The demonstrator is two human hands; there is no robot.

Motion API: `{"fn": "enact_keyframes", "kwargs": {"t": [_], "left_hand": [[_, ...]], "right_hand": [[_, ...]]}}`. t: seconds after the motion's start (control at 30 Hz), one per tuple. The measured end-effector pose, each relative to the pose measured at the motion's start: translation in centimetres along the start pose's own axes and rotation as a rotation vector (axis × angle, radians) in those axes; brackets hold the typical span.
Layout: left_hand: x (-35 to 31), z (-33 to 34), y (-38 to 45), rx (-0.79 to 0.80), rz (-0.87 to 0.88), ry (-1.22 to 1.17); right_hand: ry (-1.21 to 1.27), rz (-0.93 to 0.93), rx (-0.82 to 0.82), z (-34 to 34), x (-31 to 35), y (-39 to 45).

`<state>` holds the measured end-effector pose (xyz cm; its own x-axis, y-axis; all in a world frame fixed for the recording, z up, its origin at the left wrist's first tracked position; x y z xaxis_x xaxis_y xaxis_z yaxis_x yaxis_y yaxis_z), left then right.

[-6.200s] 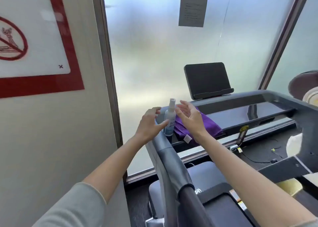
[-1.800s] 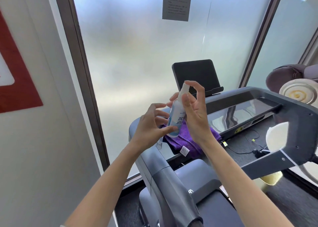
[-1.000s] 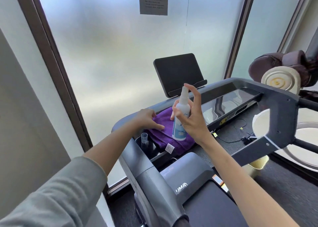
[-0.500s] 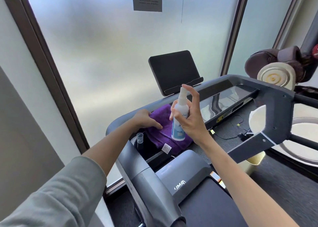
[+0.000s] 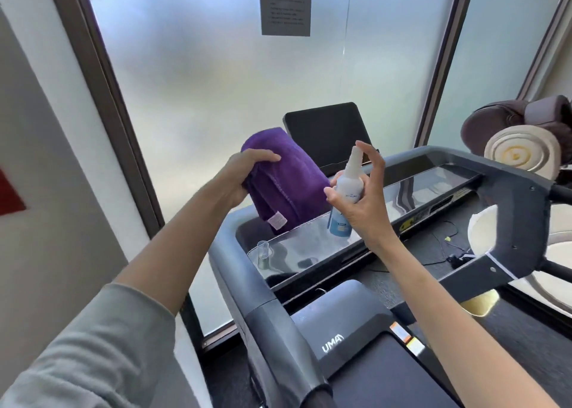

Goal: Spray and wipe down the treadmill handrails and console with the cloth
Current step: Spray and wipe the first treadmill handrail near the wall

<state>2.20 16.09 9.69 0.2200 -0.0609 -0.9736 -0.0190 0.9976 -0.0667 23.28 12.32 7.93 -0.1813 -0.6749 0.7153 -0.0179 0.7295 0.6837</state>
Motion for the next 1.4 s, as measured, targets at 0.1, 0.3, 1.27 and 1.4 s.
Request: {"fn": "enact_keyframes", "kwargs": {"t": [0.1, 0.3, 1.27, 1.4], "left_hand": [[-1.8, -2.0, -3.5, -0.074, 0.083, -0.005], [-1.0, -4.3, -10.3, -0.28, 0.187, 0.017], [6.7, -2.5, -40.7, -0.402, 0.141, -0.06], [10.0, -1.6, -42.5, -0.518, 0.141, -0.095]], "right_hand": [[0.019, -0.013, 0.007, 1.0, 0.2, 0.4], [-0.08, -0.11, 0.133, 4.4, 3.5, -1.0], [-0.312, 0.087, 0.323, -9.6, 18.8, -22.6], [-0.297, 0.092, 0.393, -10.5, 16.9, -23.7]]}}
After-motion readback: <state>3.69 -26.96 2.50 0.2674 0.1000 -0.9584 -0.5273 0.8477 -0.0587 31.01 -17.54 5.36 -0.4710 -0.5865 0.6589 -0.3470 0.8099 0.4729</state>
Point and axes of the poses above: each hand's wrist, its own y-axis towards the middle knuckle, its own z-axis out of the palm, x = y × z, the point moved 7 cm from there along y, towards the middle knuckle, and after that the axes turned 6 degrees about -y, right-handed, at the moved point
